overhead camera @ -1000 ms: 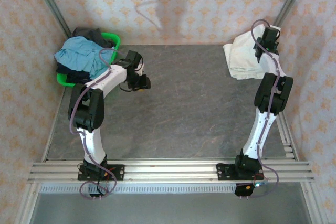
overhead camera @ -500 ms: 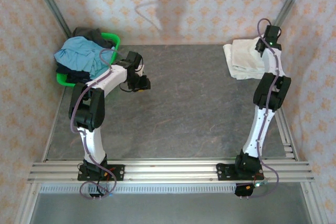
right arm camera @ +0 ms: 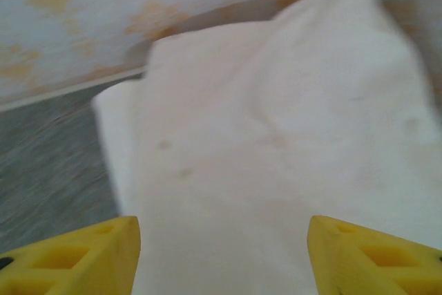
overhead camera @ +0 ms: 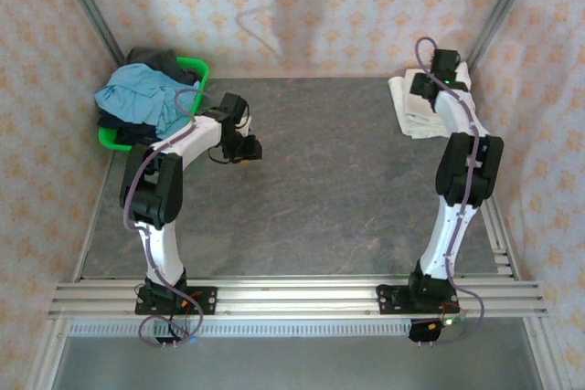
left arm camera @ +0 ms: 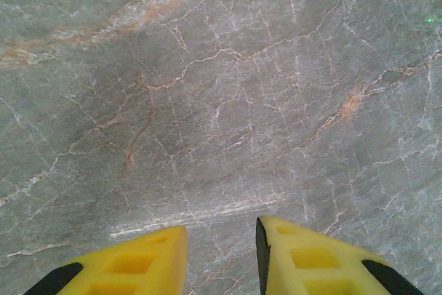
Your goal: Fold and stack the t-shirts
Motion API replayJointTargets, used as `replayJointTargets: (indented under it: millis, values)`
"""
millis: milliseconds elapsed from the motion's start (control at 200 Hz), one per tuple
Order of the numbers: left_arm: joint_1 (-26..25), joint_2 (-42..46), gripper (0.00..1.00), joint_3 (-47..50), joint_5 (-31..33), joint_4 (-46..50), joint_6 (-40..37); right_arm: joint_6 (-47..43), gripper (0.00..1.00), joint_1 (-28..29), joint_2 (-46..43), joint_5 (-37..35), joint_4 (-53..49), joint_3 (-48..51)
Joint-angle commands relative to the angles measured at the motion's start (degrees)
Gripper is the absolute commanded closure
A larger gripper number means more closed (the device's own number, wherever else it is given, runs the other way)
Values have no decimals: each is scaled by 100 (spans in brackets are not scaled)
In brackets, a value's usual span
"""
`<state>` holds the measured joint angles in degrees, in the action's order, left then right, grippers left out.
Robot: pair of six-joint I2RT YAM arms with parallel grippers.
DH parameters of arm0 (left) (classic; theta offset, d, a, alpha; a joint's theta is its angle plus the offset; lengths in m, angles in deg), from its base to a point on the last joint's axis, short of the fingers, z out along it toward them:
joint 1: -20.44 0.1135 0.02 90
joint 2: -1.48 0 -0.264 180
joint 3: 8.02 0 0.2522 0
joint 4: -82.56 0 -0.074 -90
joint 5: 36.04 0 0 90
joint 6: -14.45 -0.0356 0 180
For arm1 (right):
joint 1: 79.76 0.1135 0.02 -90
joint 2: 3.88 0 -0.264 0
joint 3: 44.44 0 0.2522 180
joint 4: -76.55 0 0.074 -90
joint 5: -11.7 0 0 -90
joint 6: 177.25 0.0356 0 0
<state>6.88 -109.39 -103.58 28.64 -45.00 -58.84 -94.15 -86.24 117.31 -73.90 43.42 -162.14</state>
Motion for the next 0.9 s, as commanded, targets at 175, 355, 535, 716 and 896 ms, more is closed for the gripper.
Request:
replayJointTargets:
  millis: [175,355,535,716,896]
  values:
    - [-30,76,67,242,-122,-172,-159,-738,30,295,877,-18,-1105,-838]
    - [1,100,68,296,-140,-211,-158,-1010,33,452,1414,-759,-1788,-1539]
    - [37,109,68,270,-142,-184,-183,-997,68,472,1537,-993,-2059,-1850]
    - [68,109,69,270,-155,-171,-204,-1114,100,523,1174,-1205,-2090,-1722]
    - [86,109,69,296,-197,-210,-212,-1164,100,518,288,-1151,-1444,-794]
